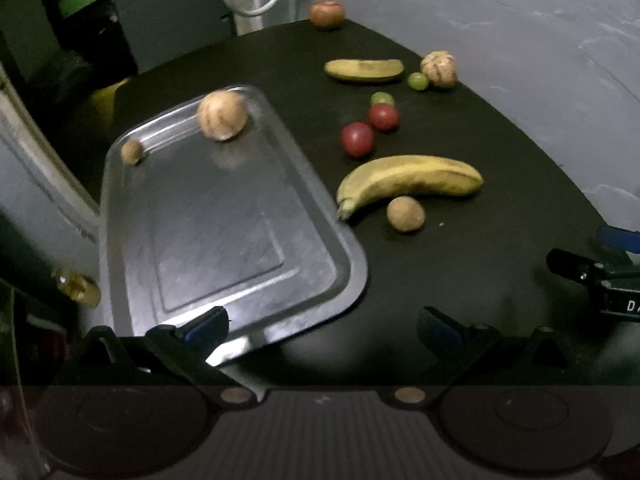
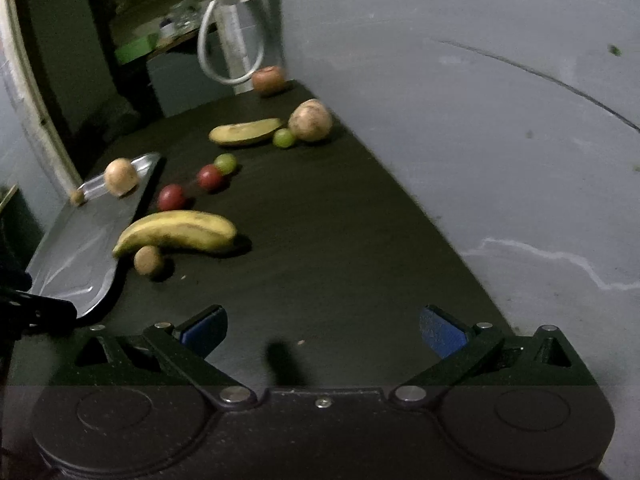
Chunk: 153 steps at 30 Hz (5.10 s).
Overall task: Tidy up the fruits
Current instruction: 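Withdraw both tools from the tray back toward the loose fruits, then grasp a small brown fruit with the right tool while the left tool grasps a red tomato, then carry both fruits into the metal tray and open both tools to release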
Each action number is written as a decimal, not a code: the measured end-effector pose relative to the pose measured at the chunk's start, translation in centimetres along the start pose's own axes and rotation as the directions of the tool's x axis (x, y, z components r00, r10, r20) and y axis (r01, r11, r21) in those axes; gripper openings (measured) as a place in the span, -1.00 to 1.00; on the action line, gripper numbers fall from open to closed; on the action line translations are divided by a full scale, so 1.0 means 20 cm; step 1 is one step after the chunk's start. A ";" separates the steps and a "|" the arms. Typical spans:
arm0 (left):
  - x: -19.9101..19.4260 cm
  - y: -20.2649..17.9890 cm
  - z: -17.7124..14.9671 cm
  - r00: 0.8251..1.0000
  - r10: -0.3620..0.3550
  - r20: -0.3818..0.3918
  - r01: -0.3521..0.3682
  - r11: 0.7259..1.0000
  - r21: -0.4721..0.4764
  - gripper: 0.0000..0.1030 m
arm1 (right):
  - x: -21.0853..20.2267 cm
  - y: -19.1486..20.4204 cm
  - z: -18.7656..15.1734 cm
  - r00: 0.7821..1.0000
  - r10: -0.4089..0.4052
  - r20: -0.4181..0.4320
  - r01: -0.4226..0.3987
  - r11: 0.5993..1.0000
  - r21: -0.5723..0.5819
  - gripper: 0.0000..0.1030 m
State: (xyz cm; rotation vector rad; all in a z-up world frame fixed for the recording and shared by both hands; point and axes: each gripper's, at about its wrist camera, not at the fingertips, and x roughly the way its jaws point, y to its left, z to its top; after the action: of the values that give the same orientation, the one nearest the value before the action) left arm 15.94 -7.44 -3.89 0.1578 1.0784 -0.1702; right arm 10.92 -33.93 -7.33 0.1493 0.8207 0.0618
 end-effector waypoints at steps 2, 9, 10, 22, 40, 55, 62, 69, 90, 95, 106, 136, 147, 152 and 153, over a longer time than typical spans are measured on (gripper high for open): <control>0.00 -0.01 0.03 1.000 -0.005 0.004 0.005 1.000 0.009 0.99 | 0.00 -0.01 0.00 1.000 -0.009 0.010 0.008 1.000 0.018 0.99; 0.02 -0.02 0.14 0.999 -0.014 0.039 0.012 0.999 0.041 0.99 | 0.03 -0.01 0.03 0.999 -0.021 0.029 0.020 0.999 0.049 0.99; 0.03 -0.02 0.16 0.999 -0.016 0.045 0.014 0.999 0.050 0.99 | 0.03 -0.01 0.03 0.999 -0.020 0.028 0.018 0.999 0.050 0.99; 0.11 0.05 0.38 0.997 -0.032 0.072 0.025 0.995 0.094 0.99 | 0.10 0.13 0.02 0.996 0.087 0.002 -0.087 0.996 0.003 0.98; 0.35 0.09 0.62 0.992 -0.112 0.062 0.108 0.992 0.063 0.96 | 0.26 0.50 0.06 0.963 0.268 -0.035 -0.270 0.952 -0.145 0.42; 0.47 0.06 0.69 0.979 -0.203 0.029 0.201 0.977 0.068 0.55 | 0.32 0.60 0.07 0.963 0.268 -0.041 -0.271 0.949 -0.161 0.00; 0.50 0.04 0.69 0.973 -0.229 0.009 0.228 0.972 0.064 0.22 | 0.33 0.62 0.07 0.965 0.261 -0.035 -0.263 0.950 -0.170 -0.22; 0.52 0.04 0.69 0.971 -0.238 -0.009 0.238 0.970 0.052 -0.21 | 0.33 0.62 0.07 0.963 0.266 -0.030 -0.268 0.949 -0.166 -0.42; 0.35 0.10 0.63 0.970 -0.231 0.072 0.233 0.972 -0.030 -0.39 | 0.19 0.61 0.16 0.964 0.265 0.009 -0.259 0.949 -0.181 -0.43; 0.25 0.19 0.60 0.967 -0.216 0.133 0.229 0.970 -0.085 -0.39 | 0.17 0.66 0.21 0.960 0.278 0.015 -0.269 0.940 -0.210 -0.43; 0.06 0.54 0.47 0.971 -0.070 0.228 0.132 0.954 -0.270 -0.39 | 0.24 0.87 0.37 0.943 0.332 0.013 -0.315 0.904 -0.289 -0.43; 0.39 1.13 0.38 0.984 -0.074 0.160 0.127 0.926 -0.355 -0.39 | 0.77 1.31 0.44 0.968 0.242 -0.065 -0.250 0.906 -0.341 -0.43; 0.45 1.15 0.37 0.986 -0.090 0.139 0.134 0.928 -0.349 -0.38 | 0.79 1.32 0.42 0.971 0.232 -0.060 -0.238 0.909 -0.343 -0.43; 0.46 1.15 0.38 0.987 -0.090 0.135 0.132 0.928 -0.347 -0.38 | 0.79 1.31 0.42 0.972 0.231 -0.051 -0.234 0.913 -0.335 -0.33; 0.46 1.15 0.38 0.987 -0.090 0.134 0.132 0.928 -0.347 -0.38 | 0.78 1.30 0.42 0.972 0.231 -0.047 -0.234 0.913 -0.335 -0.23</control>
State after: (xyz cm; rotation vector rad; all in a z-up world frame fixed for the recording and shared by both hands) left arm 31.61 12.86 -7.39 -0.2380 0.9856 -0.0822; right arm 27.75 -7.32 -9.00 -0.0798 0.7839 0.4274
